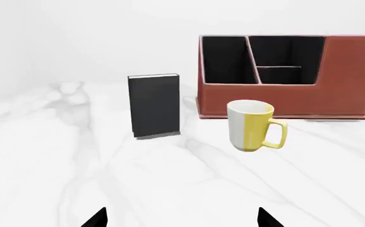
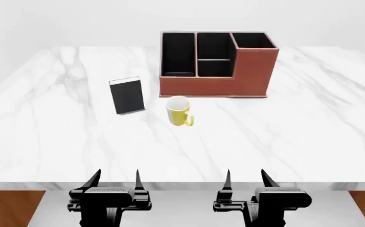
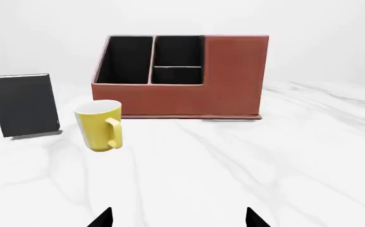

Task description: Pick up the yellow and white mug and place it to the right of the caddy.

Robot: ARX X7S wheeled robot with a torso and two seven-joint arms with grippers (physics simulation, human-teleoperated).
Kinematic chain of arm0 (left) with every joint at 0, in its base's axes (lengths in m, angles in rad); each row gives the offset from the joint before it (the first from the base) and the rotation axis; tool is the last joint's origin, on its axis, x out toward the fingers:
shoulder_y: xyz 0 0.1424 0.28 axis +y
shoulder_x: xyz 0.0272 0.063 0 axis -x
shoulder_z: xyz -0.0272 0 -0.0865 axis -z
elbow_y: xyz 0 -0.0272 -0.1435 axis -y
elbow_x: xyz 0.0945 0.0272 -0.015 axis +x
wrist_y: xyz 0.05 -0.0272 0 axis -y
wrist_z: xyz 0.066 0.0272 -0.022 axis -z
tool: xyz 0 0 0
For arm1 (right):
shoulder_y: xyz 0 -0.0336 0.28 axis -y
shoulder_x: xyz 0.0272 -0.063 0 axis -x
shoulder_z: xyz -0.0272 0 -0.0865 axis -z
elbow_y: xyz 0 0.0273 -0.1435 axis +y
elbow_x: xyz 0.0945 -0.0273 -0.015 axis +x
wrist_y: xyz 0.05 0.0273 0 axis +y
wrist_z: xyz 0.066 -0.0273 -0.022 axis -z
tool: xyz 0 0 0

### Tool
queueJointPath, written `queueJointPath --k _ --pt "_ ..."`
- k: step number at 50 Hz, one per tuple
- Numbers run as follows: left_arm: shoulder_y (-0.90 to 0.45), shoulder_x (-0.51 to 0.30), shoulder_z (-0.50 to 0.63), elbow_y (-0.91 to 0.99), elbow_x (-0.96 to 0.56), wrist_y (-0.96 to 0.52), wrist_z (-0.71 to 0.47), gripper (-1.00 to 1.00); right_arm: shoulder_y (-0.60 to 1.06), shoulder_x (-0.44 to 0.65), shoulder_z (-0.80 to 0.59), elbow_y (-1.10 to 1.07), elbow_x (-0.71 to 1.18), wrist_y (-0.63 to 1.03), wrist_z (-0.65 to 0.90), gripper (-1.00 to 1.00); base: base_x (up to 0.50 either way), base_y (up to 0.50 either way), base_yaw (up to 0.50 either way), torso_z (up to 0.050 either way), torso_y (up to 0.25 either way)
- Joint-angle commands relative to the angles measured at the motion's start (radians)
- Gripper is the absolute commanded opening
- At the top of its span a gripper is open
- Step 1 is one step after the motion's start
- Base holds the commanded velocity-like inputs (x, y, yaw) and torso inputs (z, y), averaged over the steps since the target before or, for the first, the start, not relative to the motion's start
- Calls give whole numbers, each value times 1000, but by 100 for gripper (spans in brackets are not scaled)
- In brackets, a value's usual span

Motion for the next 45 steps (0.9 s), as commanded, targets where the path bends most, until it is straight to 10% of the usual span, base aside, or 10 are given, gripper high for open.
queueJointPath --k 1,45 --pt "-5 -16 16 -9 -13 9 -23 100 4 16 -20 3 19 0 16 100 0 0 0 0 0" --pt "-288 -100 6 471 -222 -361 -162 100 252 172 -89 -657 97 521 91 100 0 0 0 39 0"
